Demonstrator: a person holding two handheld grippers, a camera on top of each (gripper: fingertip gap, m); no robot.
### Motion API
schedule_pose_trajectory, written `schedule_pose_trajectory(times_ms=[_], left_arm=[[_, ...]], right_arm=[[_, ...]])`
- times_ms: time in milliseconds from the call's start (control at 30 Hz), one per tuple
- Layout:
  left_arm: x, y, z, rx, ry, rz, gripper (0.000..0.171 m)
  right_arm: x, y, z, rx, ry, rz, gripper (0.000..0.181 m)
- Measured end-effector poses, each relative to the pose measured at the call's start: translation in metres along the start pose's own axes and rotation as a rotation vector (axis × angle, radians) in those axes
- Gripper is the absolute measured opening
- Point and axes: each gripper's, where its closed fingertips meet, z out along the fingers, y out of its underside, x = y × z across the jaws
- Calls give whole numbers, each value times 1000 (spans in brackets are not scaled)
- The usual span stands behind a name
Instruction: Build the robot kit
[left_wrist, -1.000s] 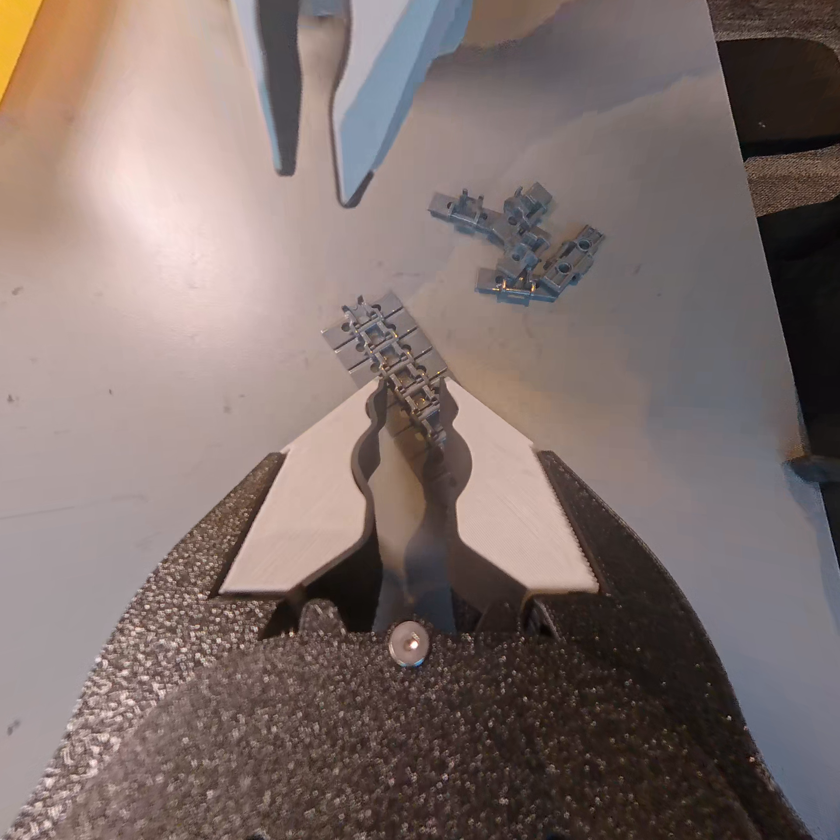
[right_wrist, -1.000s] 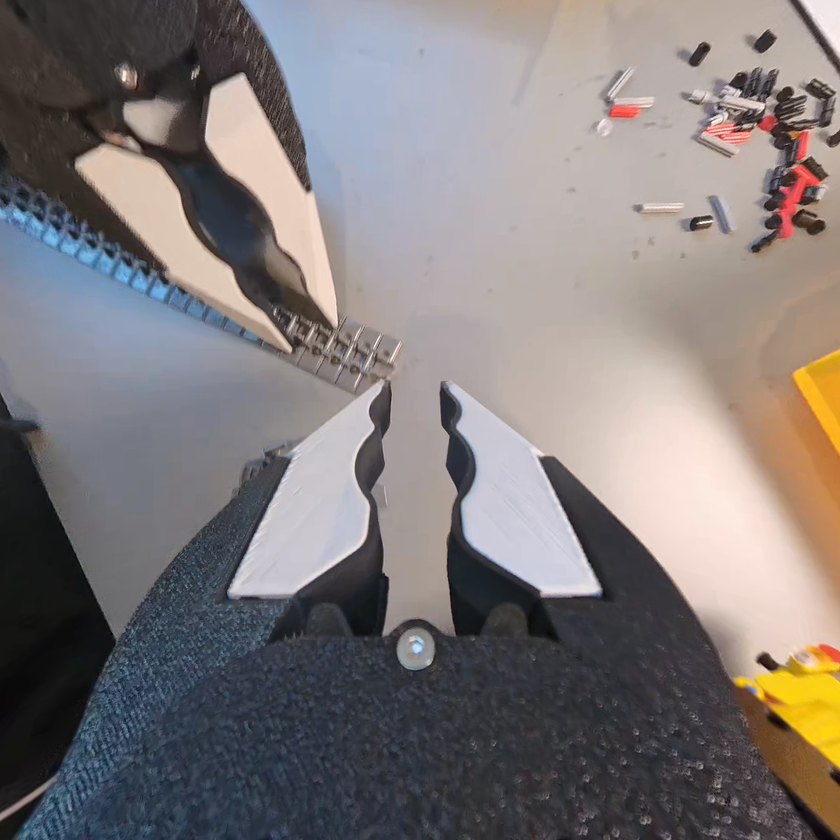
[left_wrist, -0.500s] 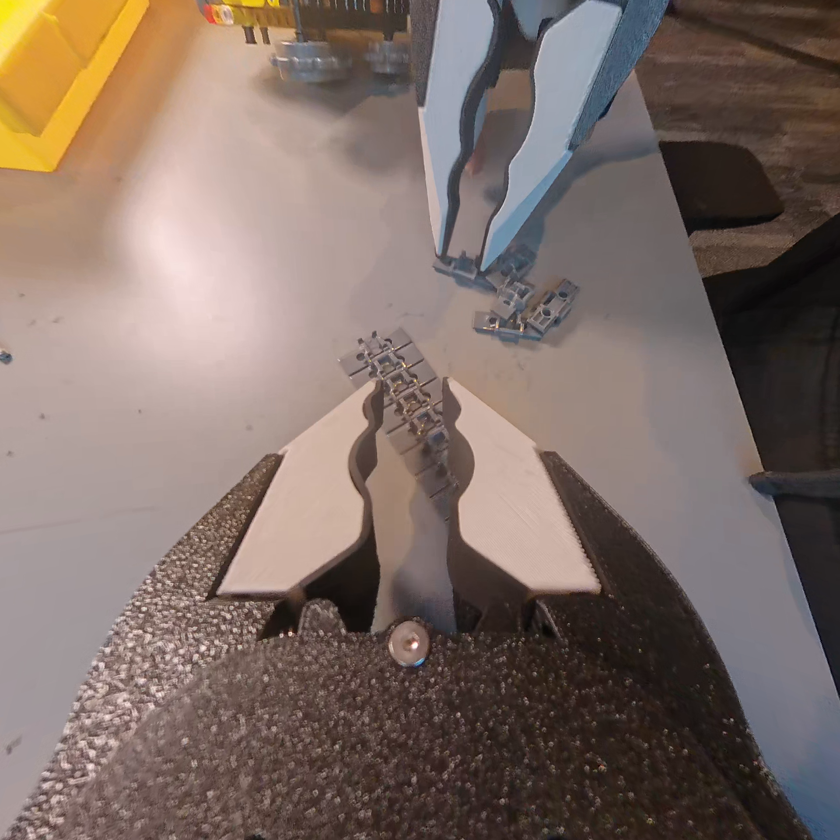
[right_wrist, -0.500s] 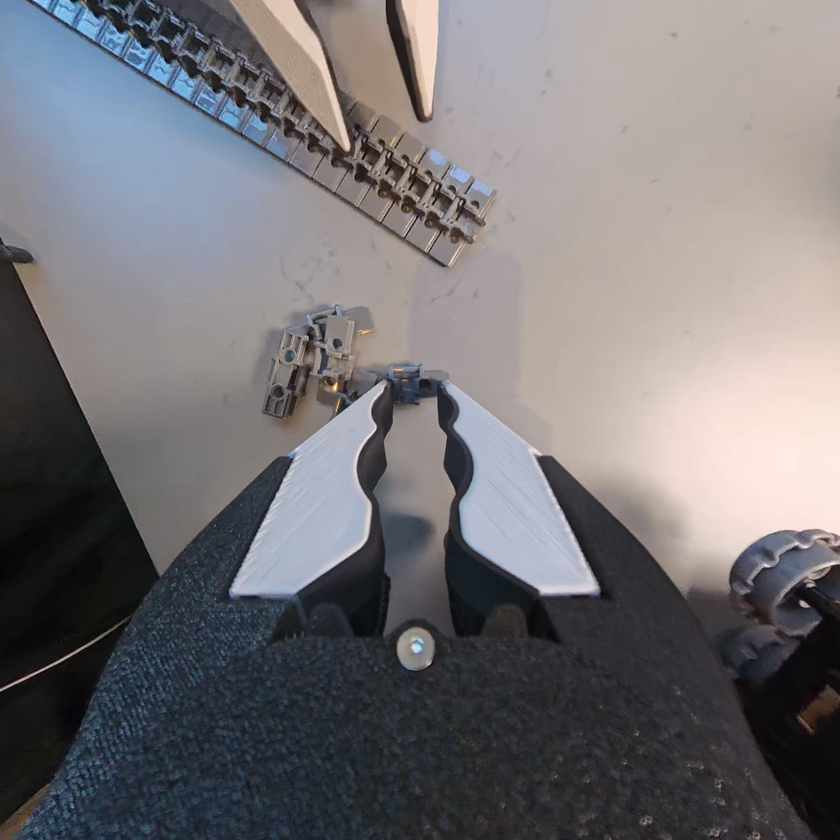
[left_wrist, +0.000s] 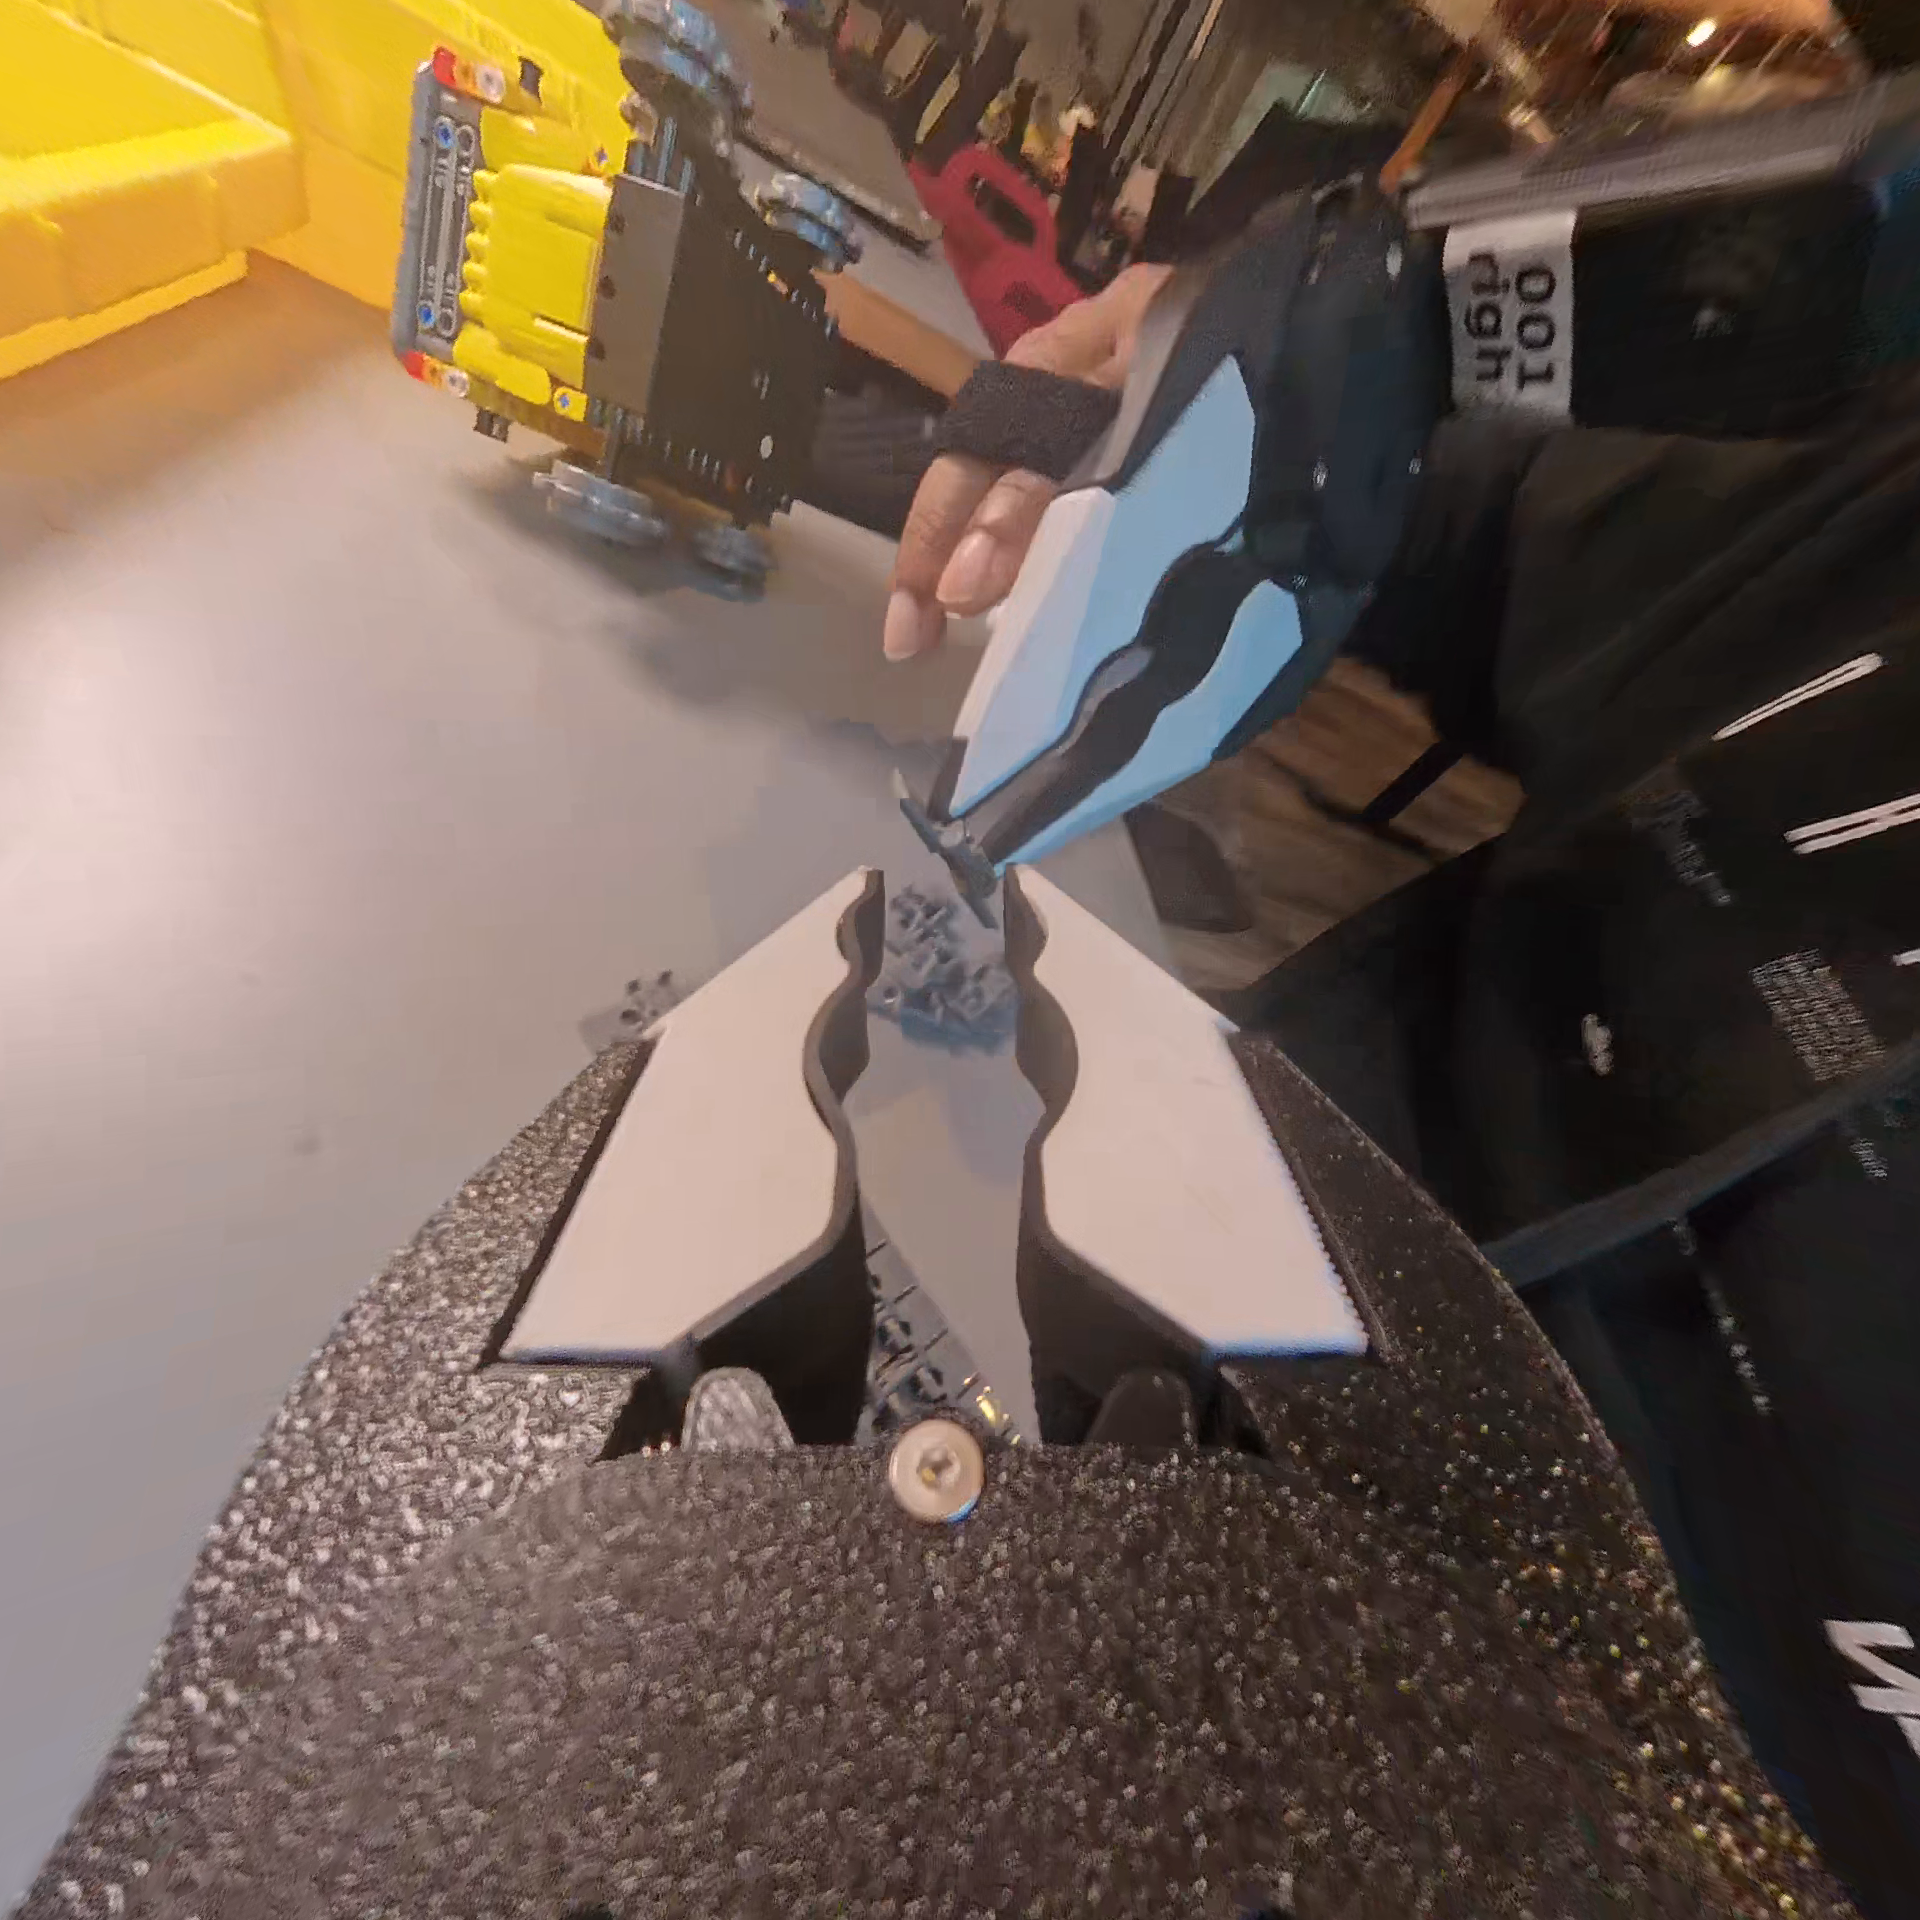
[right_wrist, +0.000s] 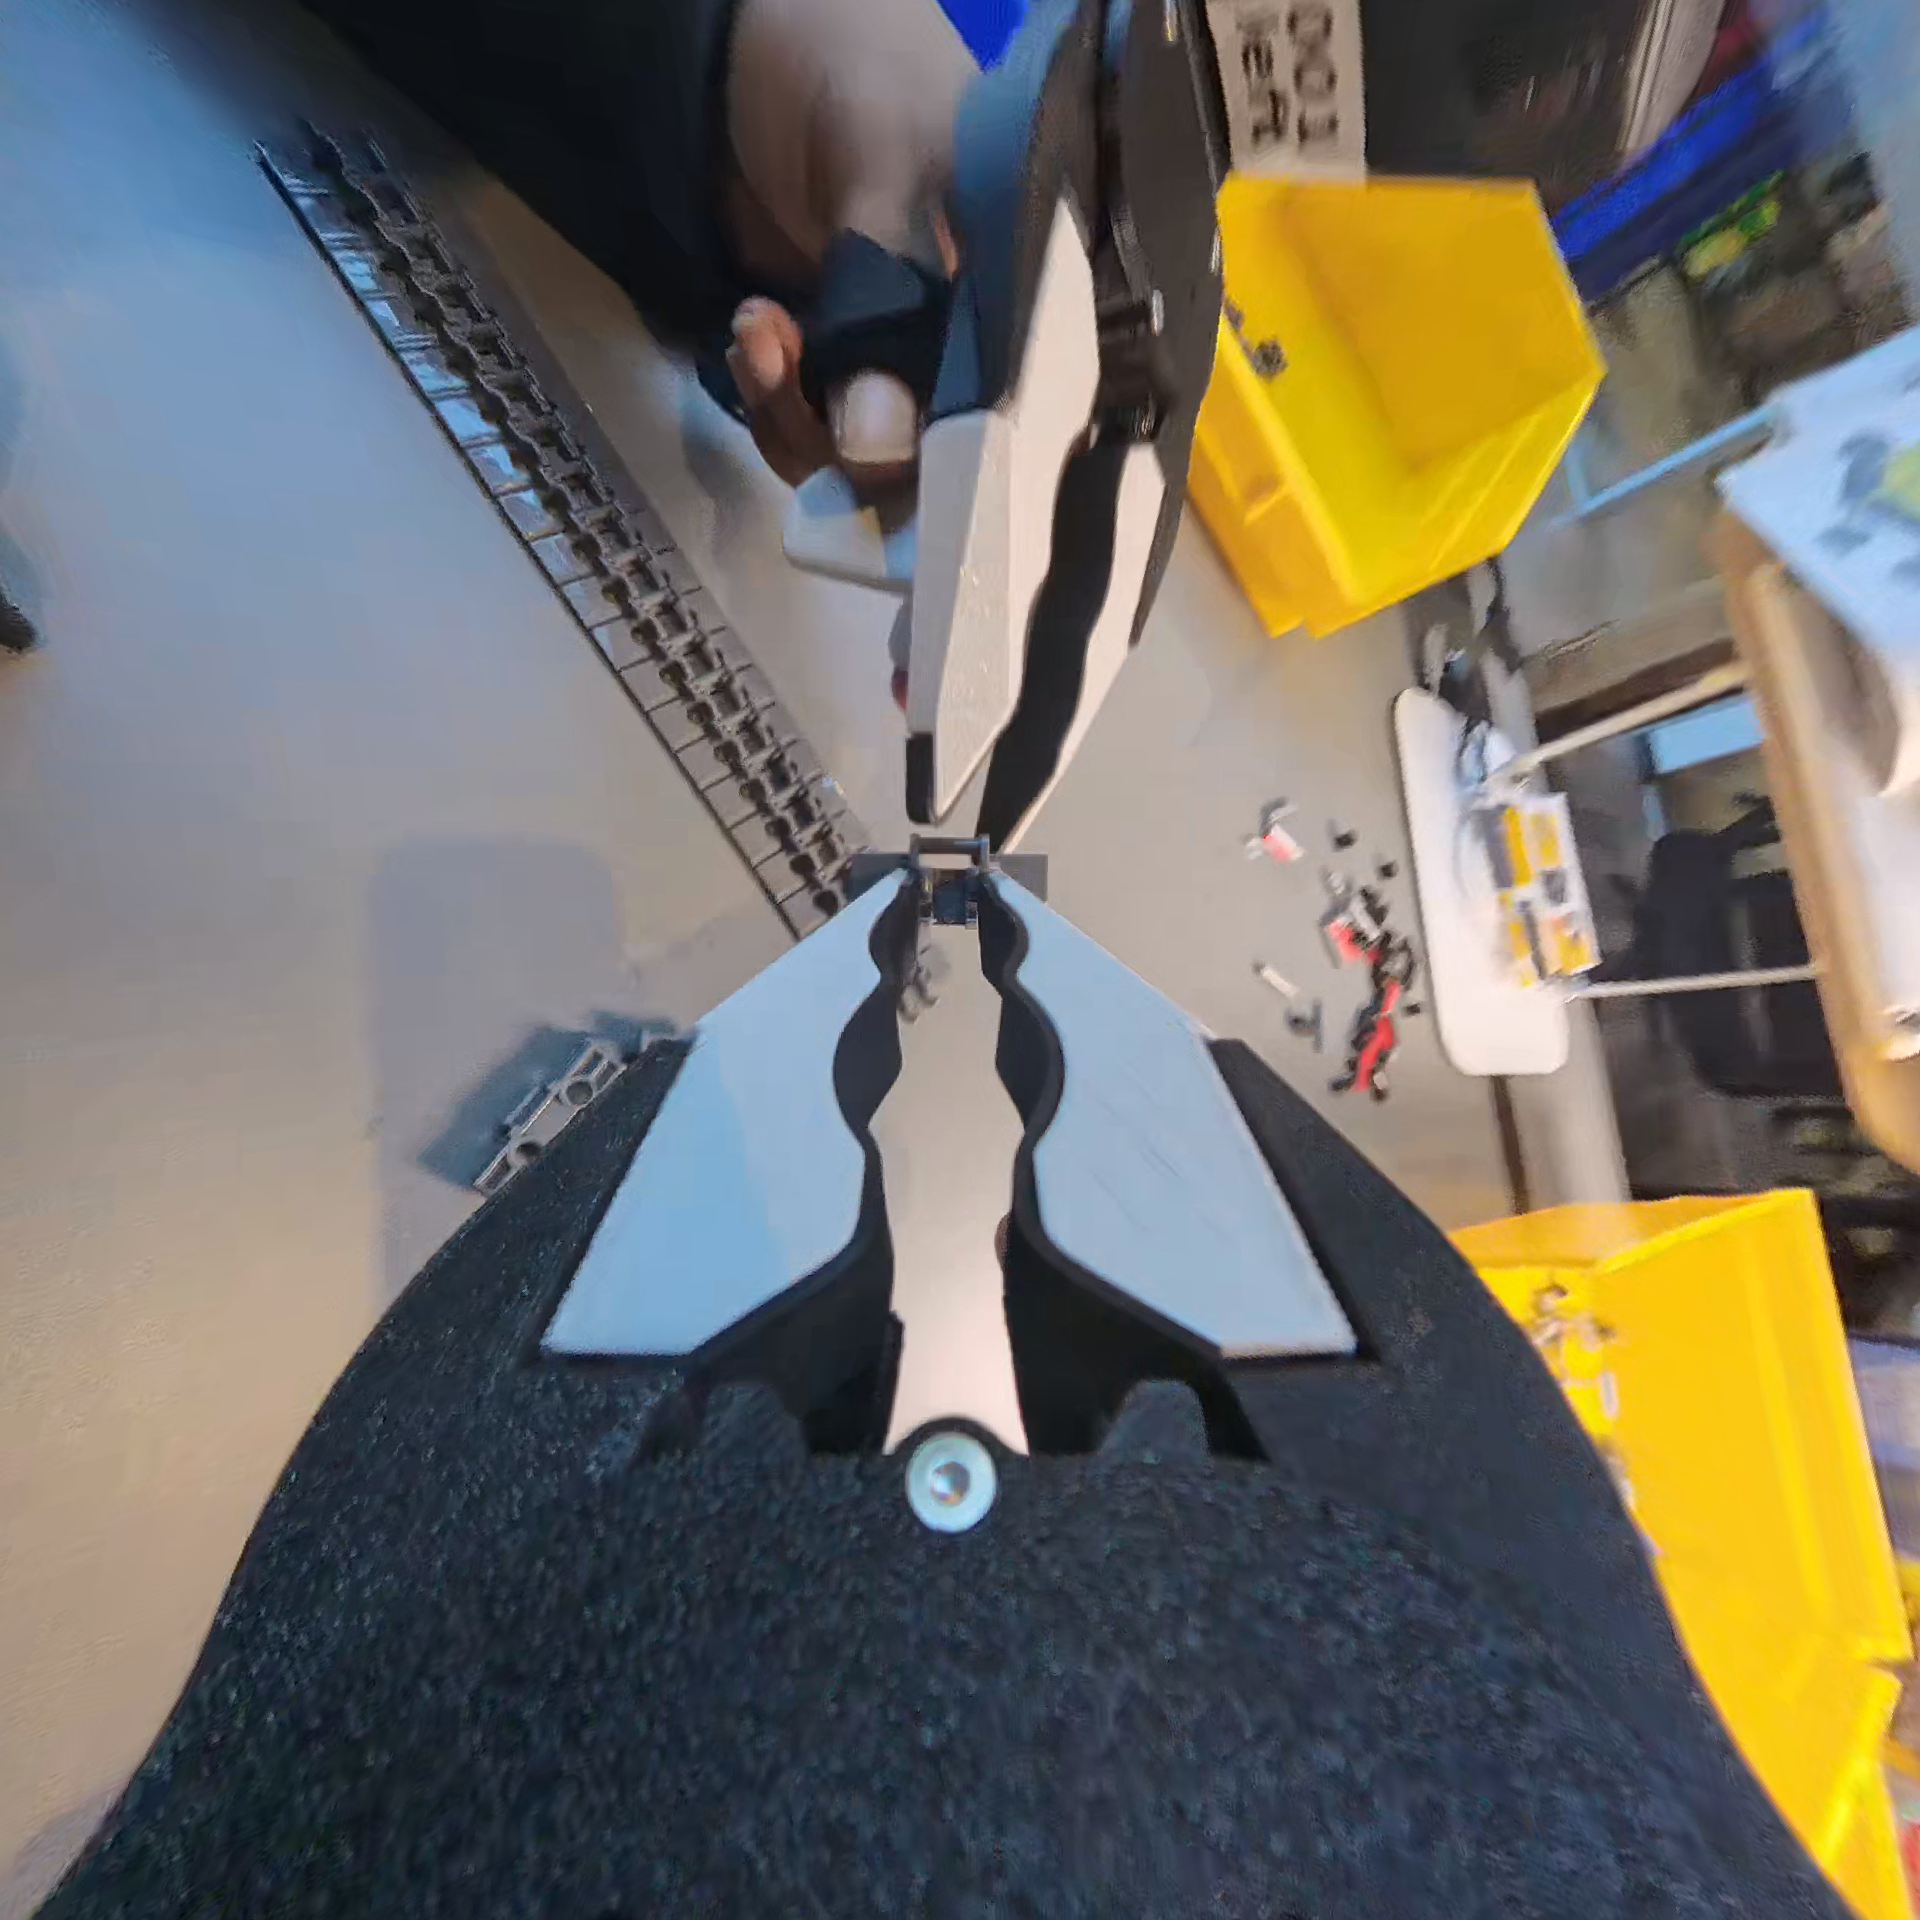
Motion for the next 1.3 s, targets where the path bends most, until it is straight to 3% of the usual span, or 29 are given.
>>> schedule_pose_trajectory(times_ms=[200,467,733,833,967,1067,1300], left_arm=[[21,-13,-9,78,162,-51,4],[38,-34,-22,198,251,9,1],[32,-33,-19,189,204,8,1],[6,-21,-15,104,36,56,2],[-38,19,-12,-176,-280,254,12],[-45,39,-4,-300,-335,301,17],[-50,59,4,-408,-362,313,22]], right_arm=[[7,-27,-7,82,43,-85,11],[20,-50,-29,357,-132,527,20],[20,-44,-18,325,-222,715,8],[22,-22,-5,185,-279,886,8],[12,27,17,-72,-361,1031,7],[-1,48,30,-197,-436,1088,7],[-8,68,46,-344,-499,1116,7]])
